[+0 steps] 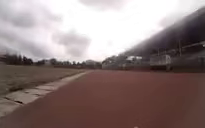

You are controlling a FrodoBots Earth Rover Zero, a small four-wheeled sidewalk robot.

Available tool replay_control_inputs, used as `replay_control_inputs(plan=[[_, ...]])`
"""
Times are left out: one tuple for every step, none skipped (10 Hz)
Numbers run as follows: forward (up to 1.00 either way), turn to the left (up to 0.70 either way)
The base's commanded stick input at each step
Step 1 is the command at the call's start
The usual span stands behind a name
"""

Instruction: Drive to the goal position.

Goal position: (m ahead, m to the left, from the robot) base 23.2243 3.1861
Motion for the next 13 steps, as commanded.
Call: replay_control_inputs(plan=[[1.00,0.00],[1.00,0.00],[1.00,0.00],[1.00,0.00],[1.00,0.00],[1.00,0.00],[1.00,0.00],[1.00,0.00],[1.00,0.00],[1.00,0.00],[1.00,0.00],[1.00,0.00],[1.00,0.00]])
